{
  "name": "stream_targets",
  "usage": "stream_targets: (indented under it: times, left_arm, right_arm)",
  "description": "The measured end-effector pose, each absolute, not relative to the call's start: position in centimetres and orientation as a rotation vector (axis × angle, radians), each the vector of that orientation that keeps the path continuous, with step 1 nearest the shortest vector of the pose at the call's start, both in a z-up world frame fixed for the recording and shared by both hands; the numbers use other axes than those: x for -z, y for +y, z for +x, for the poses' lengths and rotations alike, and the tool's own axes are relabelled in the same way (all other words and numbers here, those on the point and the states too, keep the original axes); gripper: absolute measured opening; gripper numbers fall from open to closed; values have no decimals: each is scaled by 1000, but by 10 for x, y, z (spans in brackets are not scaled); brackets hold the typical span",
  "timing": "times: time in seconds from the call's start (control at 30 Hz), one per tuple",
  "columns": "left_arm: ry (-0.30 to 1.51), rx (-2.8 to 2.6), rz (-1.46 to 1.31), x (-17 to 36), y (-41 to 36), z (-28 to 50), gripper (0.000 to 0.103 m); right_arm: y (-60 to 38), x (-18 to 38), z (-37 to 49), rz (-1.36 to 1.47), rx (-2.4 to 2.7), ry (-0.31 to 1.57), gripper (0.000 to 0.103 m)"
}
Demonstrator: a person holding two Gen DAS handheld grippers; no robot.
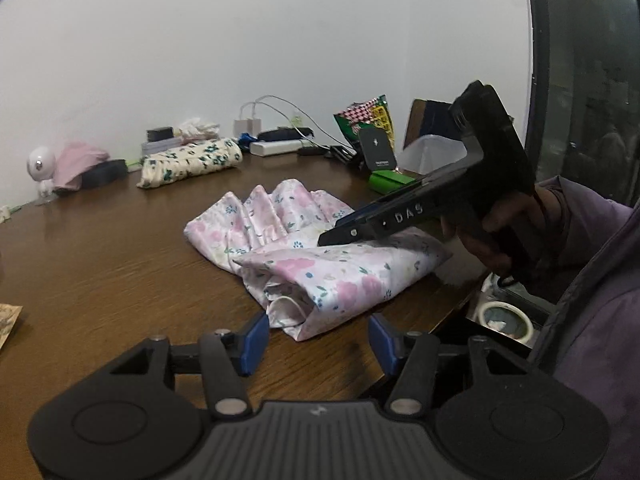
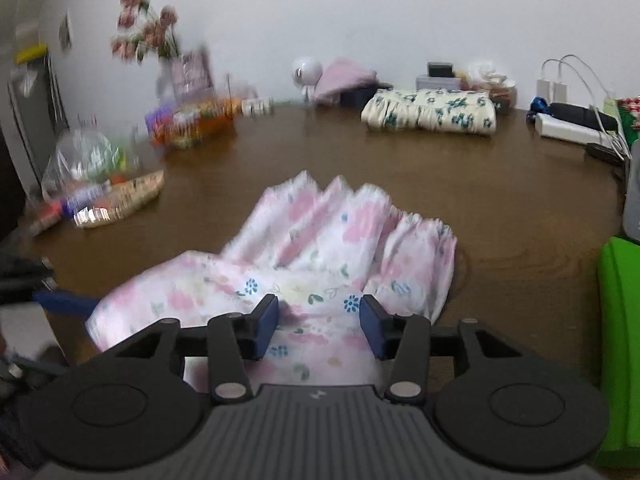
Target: Fold clothes
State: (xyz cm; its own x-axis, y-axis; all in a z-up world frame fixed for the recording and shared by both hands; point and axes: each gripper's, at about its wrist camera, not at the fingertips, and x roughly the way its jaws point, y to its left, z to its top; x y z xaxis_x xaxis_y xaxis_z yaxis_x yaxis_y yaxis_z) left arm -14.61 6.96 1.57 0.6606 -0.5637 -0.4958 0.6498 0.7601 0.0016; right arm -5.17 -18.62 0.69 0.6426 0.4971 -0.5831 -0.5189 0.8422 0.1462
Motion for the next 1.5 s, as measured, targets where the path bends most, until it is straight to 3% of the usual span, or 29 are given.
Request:
stream_targets:
  times: [0.1, 0.13, 0.2, 0.5, 0.73, 0.8, 0.9, 0.97, 1.0, 1.03, 1.13, 1.27, 1.37, 1.5]
  left_arm:
    - [399, 742, 255, -15, 72, -164, 57]
    - [357, 759, 285, -16, 73, -170, 69]
    - [269, 754, 414, -10, 67, -186, 76]
    - [14, 786, 969, 36, 33, -207, 76]
    - [61, 876, 984, 44, 28, -176, 71]
    - [126, 922, 942, 40, 27, -165, 62]
    - [220, 966, 842, 30, 27, -147, 52]
    - [260, 997, 776, 20, 30, -139, 44]
    - [280, 1013, 743, 15, 32, -136, 39]
    - [300, 1029, 710, 11, 33, -132, 37]
    - [377, 1065, 595, 0, 38, -122, 34]
    - [454, 1123, 478, -6, 43, -112, 34]
    - [479, 1152, 448, -7, 47, -111, 34]
    - [481, 1167, 451, -9, 50, -116, 35]
  right_arm:
    - [-186, -6, -60, -72, -619, 664, 46]
    - [-186, -6, -65, -87, -635, 663, 46]
    - [-189, -6, -77, -87, -648, 668, 46]
    - [-186, -17, -97, -106, -695, 742, 46]
    - [-176, -24, -119, -127, -715, 802, 48]
    - [-182, -27, -121, -107, -751, 820, 51]
    - [-196, -37, -128, -109, -811, 766, 62]
    - [-209, -49, -153, -226, -933, 621, 82]
    - [-216, -51, -168, -293, -996, 532, 98]
    - [-223, -50, -183, -388, -1055, 425, 102]
    - [-227, -31, -212, -737, -1162, 235, 101]
    - [-218, 9, -206, -1013, -1161, 151, 94]
    - [-212, 18, -183, -963, -1139, 164, 91]
    - [-208, 2, -154, -759, -1227, 375, 82]
